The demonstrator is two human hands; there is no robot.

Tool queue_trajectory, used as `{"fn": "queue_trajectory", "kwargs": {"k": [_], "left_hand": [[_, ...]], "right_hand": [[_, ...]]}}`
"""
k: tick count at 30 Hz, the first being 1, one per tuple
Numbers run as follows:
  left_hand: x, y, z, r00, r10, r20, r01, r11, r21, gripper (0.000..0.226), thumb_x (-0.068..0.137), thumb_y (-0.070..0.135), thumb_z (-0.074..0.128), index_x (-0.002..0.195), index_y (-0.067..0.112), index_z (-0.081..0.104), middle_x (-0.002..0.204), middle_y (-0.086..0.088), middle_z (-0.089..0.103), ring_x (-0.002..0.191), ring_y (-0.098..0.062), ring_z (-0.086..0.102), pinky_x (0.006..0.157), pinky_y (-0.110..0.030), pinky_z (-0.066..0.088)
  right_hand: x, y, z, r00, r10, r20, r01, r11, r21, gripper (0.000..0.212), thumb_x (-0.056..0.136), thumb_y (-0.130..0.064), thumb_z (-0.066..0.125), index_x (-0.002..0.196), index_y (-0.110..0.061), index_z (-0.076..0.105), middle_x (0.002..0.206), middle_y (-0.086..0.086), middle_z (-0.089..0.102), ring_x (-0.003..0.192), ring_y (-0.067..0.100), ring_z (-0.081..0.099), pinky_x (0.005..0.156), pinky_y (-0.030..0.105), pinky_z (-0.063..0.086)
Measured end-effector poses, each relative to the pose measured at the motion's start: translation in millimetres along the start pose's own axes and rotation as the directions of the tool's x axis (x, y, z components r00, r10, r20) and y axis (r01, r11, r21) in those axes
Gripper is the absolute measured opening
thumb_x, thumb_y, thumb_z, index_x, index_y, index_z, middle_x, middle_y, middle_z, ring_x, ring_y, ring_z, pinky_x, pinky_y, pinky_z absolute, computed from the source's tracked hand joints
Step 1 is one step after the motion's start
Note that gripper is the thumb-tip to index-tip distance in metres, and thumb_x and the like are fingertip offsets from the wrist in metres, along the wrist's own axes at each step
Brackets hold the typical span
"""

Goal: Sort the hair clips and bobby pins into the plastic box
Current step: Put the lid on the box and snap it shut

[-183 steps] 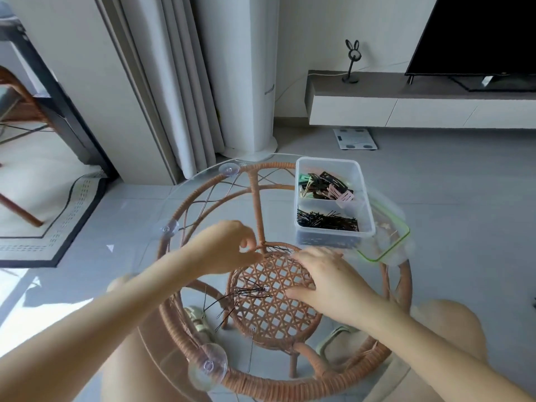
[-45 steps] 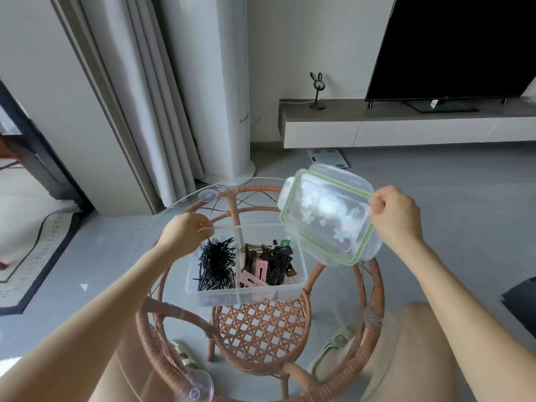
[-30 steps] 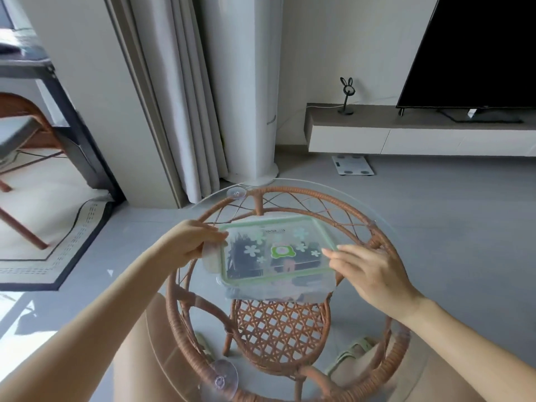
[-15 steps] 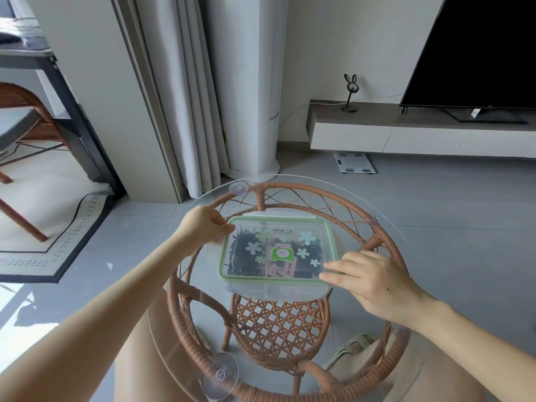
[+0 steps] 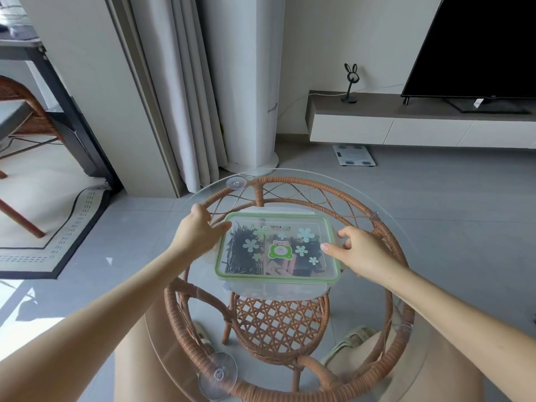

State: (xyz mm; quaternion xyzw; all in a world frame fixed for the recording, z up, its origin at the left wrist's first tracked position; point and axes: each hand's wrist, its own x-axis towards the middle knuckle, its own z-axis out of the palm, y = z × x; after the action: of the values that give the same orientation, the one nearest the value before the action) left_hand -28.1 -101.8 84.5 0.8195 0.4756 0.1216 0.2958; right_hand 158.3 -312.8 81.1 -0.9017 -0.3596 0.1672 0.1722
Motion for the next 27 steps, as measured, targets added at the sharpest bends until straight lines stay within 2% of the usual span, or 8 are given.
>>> {"fn": "queue_trajectory", "kwargs": {"k": [4,8,12,16,19,22,25,27], "left_hand": [[-11,-5,11,0.989,0.142,-0.049,-0.103,0.879,0.465,0.047,0.096,0.043,0.03,0.1,0.001,0.049,0.078,-0.008,0.055,0.064,-0.029,0.054,0.053,-0.035,0.047],[-9,0,10,0.985,0.111,0.134,-0.173,0.712,0.68,0.043,0.101,0.027,0.02,0.107,0.012,0.06,0.062,-0.003,0.052,0.062,-0.023,0.062,0.061,-0.034,0.057],[1,-5,12,0.964,0.111,0.243,-0.229,0.811,0.538,0.061,0.098,0.041,0.015,0.063,0.008,0.051,0.055,-0.003,0.046,0.061,-0.025,0.058,0.07,-0.04,0.057],[4,-8,11,0.945,0.101,0.311,-0.234,0.872,0.429,0.059,0.1,0.036,0.014,0.078,0.003,0.057,0.055,-0.005,0.039,0.06,-0.026,0.049,0.071,-0.04,0.051],[8,-17,15,0.946,0.092,0.312,-0.188,0.937,0.296,0.062,0.097,0.044,0.014,0.051,0.009,0.036,0.051,-0.006,0.037,0.052,-0.023,0.043,0.061,-0.034,0.04],[7,-27,21,0.962,0.081,0.259,-0.102,0.992,0.07,0.064,0.095,0.048,0.018,0.058,0.004,0.046,0.06,-0.014,0.052,0.059,-0.025,0.05,0.06,-0.033,0.042],[-1,-29,25,0.959,0.037,0.28,0.009,0.987,-0.162,0.073,0.094,0.048,0.021,0.084,-0.011,0.063,0.08,-0.025,0.067,0.073,-0.035,0.065,0.071,-0.04,0.054],[-2,-27,21,0.958,0.042,0.282,0.006,0.986,-0.164,0.074,0.094,0.05,0.022,0.084,-0.011,0.063,0.081,-0.025,0.068,0.077,-0.037,0.066,0.072,-0.04,0.054]], "right_hand": [[0,-1,-3,0.999,-0.025,0.02,0.029,0.981,-0.194,0.053,0.082,-0.063,0.045,0.063,-0.013,0.045,0.052,0.0,0.041,0.049,0.019,0.041,0.048,0.029,0.03],[3,-3,-7,0.985,-0.008,0.173,0.039,0.983,-0.18,0.053,0.087,-0.06,0.039,0.058,-0.015,0.038,0.049,0.004,0.05,0.039,0.014,0.05,0.054,0.029,0.044],[12,-5,-14,0.948,0.031,0.318,-0.005,0.997,-0.081,0.05,0.087,-0.056,0.043,0.061,-0.013,0.04,0.054,0.006,0.053,0.04,0.015,0.044,0.048,0.025,0.041],[20,-8,-23,0.875,0.071,0.478,-0.119,0.991,0.069,0.047,0.087,-0.049,0.051,0.067,-0.006,0.052,0.054,0.003,0.055,0.04,0.009,0.044,0.043,0.018,0.042],[26,-6,-24,0.797,0.055,0.601,-0.242,0.942,0.234,0.04,0.088,-0.039,0.055,0.081,0.0,0.055,0.066,0.008,0.055,0.048,0.009,0.046,0.042,0.016,0.041],[29,-2,-22,0.771,0.017,0.636,-0.259,0.922,0.289,0.035,0.087,-0.037,0.056,0.08,-0.002,0.054,0.071,0.01,0.052,0.054,0.009,0.046,0.044,0.015,0.041],[30,-1,-21,0.781,-0.008,0.624,-0.267,0.899,0.346,0.032,0.088,-0.034,0.055,0.075,-0.005,0.052,0.061,0.005,0.048,0.049,0.007,0.043,0.043,0.016,0.038],[24,-2,-24,0.786,-0.029,0.618,-0.273,0.88,0.389,0.032,0.089,-0.033,0.054,0.077,-0.003,0.051,0.055,0.002,0.045,0.044,0.005,0.04,0.041,0.016,0.035]]}}
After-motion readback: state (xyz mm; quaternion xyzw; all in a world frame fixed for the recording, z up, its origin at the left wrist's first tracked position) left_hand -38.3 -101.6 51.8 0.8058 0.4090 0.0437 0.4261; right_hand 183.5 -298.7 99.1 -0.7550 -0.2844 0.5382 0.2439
